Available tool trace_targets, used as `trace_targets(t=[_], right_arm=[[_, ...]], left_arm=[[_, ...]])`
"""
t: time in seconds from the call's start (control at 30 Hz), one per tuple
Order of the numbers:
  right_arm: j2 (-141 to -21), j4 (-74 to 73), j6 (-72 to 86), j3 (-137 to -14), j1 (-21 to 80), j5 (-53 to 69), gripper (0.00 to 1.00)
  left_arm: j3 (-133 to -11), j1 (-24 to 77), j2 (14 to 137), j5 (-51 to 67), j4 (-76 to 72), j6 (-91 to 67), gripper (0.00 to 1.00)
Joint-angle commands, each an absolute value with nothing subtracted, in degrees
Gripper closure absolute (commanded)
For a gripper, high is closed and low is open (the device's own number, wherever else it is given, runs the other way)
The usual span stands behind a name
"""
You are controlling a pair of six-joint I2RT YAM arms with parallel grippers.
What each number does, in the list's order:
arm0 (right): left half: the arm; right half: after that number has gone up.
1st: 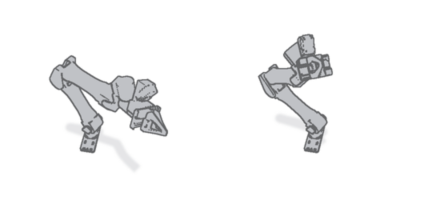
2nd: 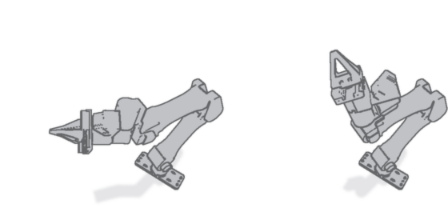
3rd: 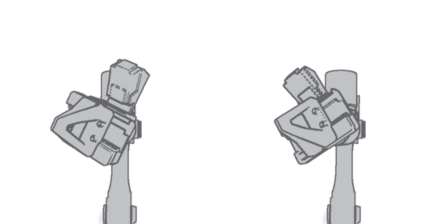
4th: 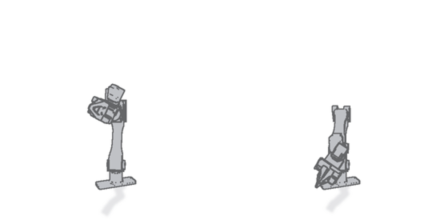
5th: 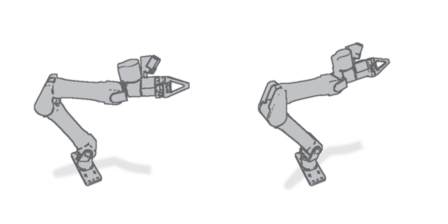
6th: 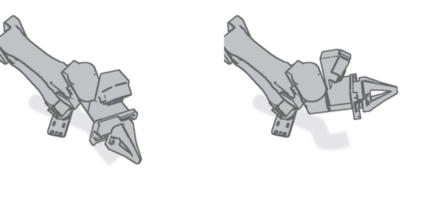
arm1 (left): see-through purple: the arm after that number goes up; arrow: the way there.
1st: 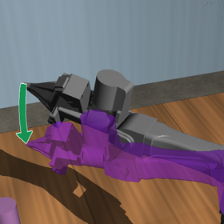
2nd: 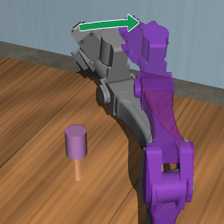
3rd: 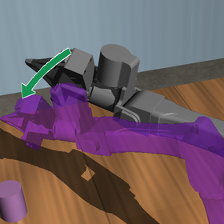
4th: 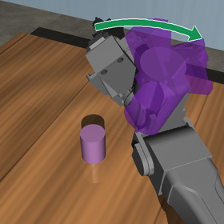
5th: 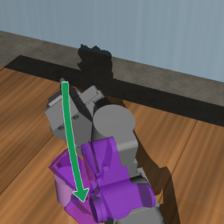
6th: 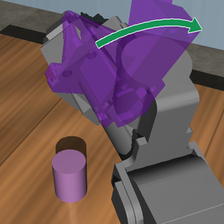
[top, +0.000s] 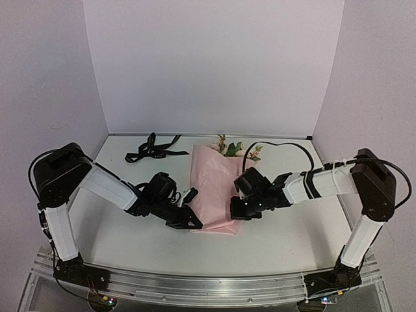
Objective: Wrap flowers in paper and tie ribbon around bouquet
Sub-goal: Fold the two-thirds-folded wrapping paper at the center of the board.
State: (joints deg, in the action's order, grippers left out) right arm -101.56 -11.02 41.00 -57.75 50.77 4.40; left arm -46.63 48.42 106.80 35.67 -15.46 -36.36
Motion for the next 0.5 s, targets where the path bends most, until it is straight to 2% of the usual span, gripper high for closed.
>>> trace_targets(t=[0.0,0.27,0.37,0.47], right_arm=[[-100.58,-7.17,39.13,-55.12,51.2,2.08,1.0],[-100.99,-7.32,40.86,-54.53,51.21,0.58,0.98],[-100.21,-10.03,41.55,-55.6,51.22,0.03,0.88],[-98.34,-14.44,42.64,-56.76,51.36,-1.41,0.67]], left_arm=[[-48.14,48.23,108.52,37.27,-15.07,-36.67,0.86],[-47.5,48.46,111.03,35.85,-13.36,-37.11,0.88],[-47.76,48.68,111.71,35.08,-12.48,-37.11,0.89],[-47.82,48.84,111.82,34.52,-12.03,-37.13,0.9]])
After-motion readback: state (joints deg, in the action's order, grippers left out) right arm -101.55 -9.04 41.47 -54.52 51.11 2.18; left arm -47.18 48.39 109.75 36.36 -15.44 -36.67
